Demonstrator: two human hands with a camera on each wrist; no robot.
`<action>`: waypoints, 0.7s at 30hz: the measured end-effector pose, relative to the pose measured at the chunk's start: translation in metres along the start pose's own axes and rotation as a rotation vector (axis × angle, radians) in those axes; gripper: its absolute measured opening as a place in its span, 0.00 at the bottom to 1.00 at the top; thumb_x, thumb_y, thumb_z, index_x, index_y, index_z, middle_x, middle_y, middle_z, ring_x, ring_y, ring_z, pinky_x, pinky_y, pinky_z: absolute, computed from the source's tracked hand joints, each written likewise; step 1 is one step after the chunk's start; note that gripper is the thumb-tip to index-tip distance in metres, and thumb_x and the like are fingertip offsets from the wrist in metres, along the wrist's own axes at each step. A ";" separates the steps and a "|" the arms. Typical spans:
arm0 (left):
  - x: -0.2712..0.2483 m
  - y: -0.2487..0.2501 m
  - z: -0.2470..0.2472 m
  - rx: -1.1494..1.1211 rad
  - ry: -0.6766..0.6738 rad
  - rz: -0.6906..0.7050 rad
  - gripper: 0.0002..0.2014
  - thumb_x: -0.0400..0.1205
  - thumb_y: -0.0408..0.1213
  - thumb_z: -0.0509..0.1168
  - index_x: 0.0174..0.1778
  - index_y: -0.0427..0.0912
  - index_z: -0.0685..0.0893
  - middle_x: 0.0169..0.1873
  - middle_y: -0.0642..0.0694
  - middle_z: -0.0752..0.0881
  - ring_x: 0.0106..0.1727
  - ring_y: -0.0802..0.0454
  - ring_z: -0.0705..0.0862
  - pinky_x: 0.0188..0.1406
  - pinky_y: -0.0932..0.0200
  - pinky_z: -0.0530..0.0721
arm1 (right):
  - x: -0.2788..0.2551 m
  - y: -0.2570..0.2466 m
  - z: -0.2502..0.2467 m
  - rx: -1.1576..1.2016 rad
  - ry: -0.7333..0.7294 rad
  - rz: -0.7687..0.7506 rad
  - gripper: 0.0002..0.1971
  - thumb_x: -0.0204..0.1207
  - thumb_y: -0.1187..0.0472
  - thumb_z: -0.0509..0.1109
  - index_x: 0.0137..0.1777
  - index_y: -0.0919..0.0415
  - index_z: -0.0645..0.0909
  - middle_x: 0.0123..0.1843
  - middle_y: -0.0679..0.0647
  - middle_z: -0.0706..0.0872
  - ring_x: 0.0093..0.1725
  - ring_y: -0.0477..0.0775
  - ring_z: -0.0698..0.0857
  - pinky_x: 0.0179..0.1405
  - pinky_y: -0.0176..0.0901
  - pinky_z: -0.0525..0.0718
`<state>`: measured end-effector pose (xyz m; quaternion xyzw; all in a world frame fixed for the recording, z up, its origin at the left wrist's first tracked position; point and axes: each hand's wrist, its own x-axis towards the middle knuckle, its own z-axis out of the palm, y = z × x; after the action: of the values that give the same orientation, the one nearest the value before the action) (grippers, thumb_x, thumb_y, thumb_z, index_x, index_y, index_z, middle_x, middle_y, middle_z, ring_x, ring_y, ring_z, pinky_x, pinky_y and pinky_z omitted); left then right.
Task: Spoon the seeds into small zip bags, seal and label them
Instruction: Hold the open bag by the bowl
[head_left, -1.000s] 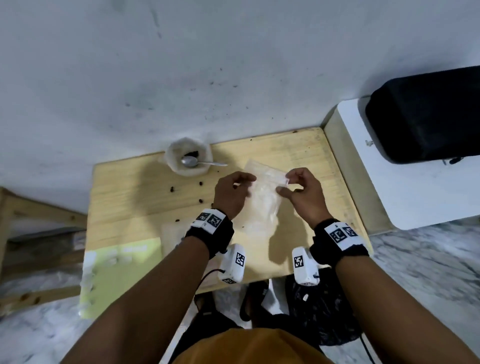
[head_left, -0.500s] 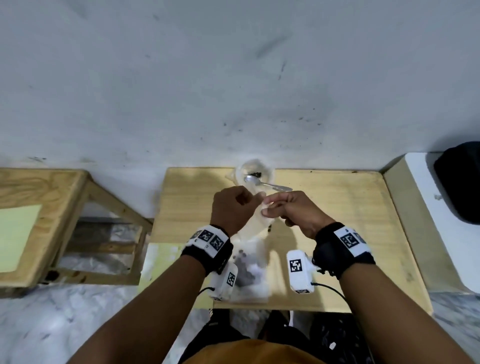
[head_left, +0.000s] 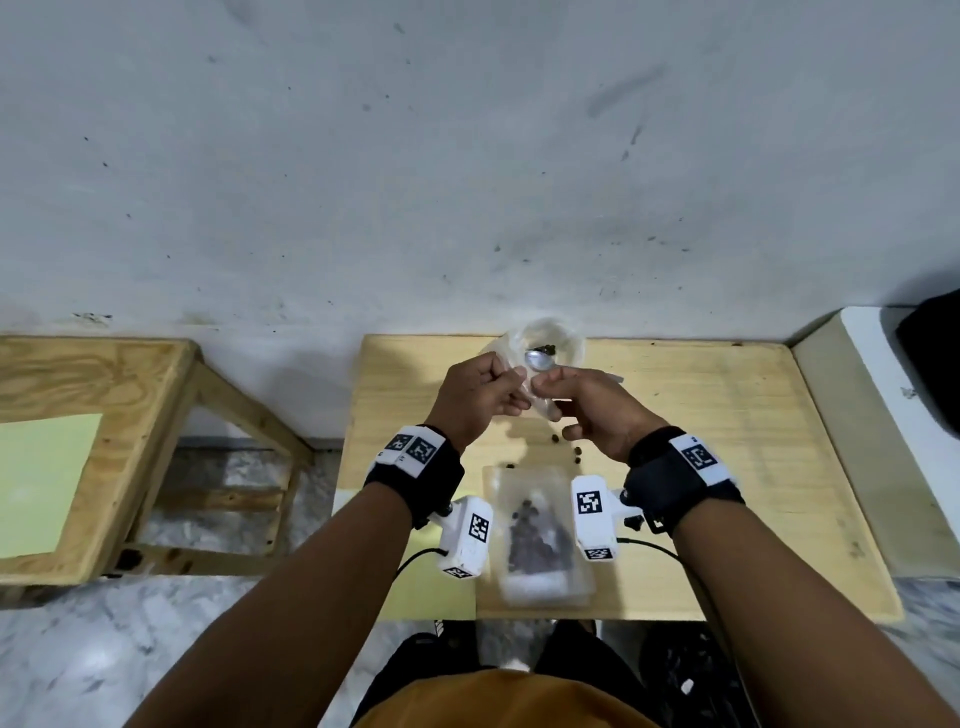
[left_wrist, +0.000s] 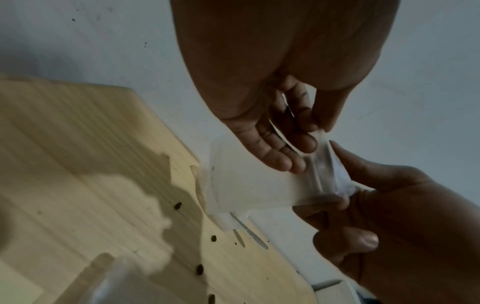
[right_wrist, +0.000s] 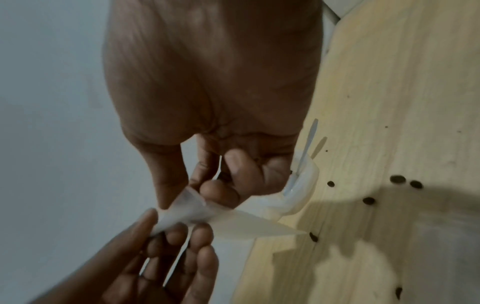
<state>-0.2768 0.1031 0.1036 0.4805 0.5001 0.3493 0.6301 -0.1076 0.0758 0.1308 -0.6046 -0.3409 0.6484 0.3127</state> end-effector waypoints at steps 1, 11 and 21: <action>0.002 -0.001 -0.001 0.010 0.010 -0.012 0.10 0.83 0.28 0.67 0.43 0.22 0.79 0.31 0.34 0.87 0.31 0.45 0.88 0.35 0.56 0.88 | 0.000 0.000 0.003 -0.068 0.043 -0.034 0.06 0.80 0.62 0.71 0.42 0.53 0.82 0.38 0.47 0.82 0.30 0.45 0.76 0.24 0.37 0.67; 0.008 -0.002 0.007 0.341 0.071 0.042 0.16 0.77 0.29 0.65 0.26 0.29 0.69 0.24 0.20 0.81 0.18 0.53 0.85 0.31 0.49 0.80 | 0.016 0.014 -0.002 -0.355 0.336 -0.310 0.10 0.75 0.71 0.73 0.34 0.62 0.78 0.35 0.54 0.90 0.29 0.38 0.85 0.22 0.29 0.78; 0.042 -0.001 0.031 0.937 -0.009 0.263 0.70 0.48 0.70 0.79 0.84 0.50 0.54 0.78 0.49 0.68 0.78 0.48 0.69 0.74 0.40 0.68 | 0.031 -0.010 -0.053 -0.056 0.090 -0.253 0.12 0.80 0.79 0.65 0.44 0.62 0.72 0.41 0.64 0.87 0.34 0.69 0.91 0.21 0.43 0.82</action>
<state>-0.2366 0.1332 0.0914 0.7731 0.5358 0.1614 0.2987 -0.0574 0.1098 0.1196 -0.5939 -0.4179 0.5663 0.3899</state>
